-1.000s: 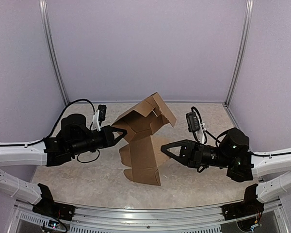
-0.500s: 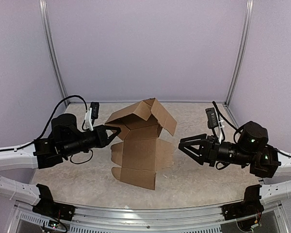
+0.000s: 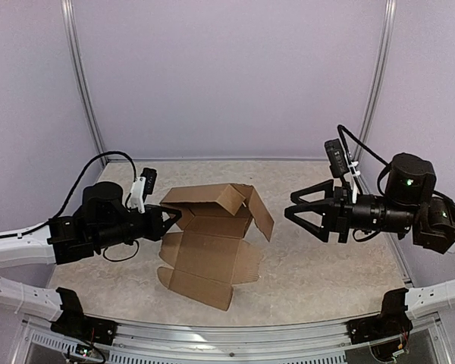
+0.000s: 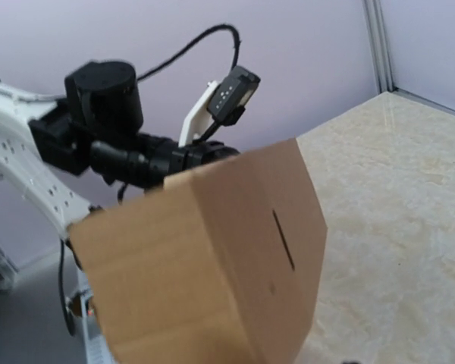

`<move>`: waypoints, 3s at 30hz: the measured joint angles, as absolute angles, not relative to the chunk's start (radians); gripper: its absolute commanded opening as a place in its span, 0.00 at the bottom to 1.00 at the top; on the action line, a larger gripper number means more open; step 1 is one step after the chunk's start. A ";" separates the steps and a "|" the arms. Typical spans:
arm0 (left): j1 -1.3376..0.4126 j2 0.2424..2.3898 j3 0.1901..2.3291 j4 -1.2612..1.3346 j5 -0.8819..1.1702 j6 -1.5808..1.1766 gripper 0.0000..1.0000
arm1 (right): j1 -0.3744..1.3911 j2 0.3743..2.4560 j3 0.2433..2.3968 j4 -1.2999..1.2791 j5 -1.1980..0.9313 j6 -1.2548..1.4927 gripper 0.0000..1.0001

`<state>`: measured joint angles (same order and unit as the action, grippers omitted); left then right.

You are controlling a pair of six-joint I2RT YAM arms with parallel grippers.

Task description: Fold the paper box

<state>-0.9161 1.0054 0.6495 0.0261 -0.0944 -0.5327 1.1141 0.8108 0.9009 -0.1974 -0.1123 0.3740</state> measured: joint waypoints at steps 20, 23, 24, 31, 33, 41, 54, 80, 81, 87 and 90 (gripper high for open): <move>-0.916 1.003 0.650 -0.063 -0.088 -0.516 0.00 | 1.114 1.085 1.050 -0.297 -0.187 0.194 0.41; -0.916 1.004 0.651 -0.076 -0.097 -0.526 0.00 | 1.114 1.110 1.050 -0.297 -0.193 0.195 0.42; -0.916 1.005 0.652 -0.079 -0.101 -0.529 0.00 | 1.114 1.119 1.051 -0.297 -0.194 0.195 0.43; -0.916 1.022 0.664 -0.109 -0.150 -0.554 0.00 | 1.121 1.174 1.056 -0.287 -0.159 0.199 0.46; -0.916 1.030 0.670 -0.125 -0.170 -0.562 0.00 | 1.126 1.190 1.061 -0.286 -0.138 0.199 0.46; -0.916 1.052 0.698 -0.179 -0.245 -0.596 0.00 | 1.150 1.237 1.071 -0.267 -0.033 0.200 0.46; -0.916 1.071 0.709 -0.216 -0.302 -0.624 0.00 | 1.190 1.308 1.065 -0.151 0.136 0.231 0.42; -0.978 1.150 0.782 -0.319 -0.457 -0.697 0.00 | 1.299 1.533 1.048 0.098 0.633 0.219 0.40; -0.982 1.153 0.785 -0.326 -0.462 -0.702 0.00 | 1.305 1.543 1.048 0.110 0.660 0.213 0.40; -1.003 1.164 0.793 -0.339 -0.488 -0.725 0.00 | 1.341 1.606 1.048 0.199 0.815 0.165 0.42; -1.013 1.166 0.794 -0.344 -0.497 -0.730 0.00 | 1.346 1.631 1.048 0.248 0.865 0.146 0.41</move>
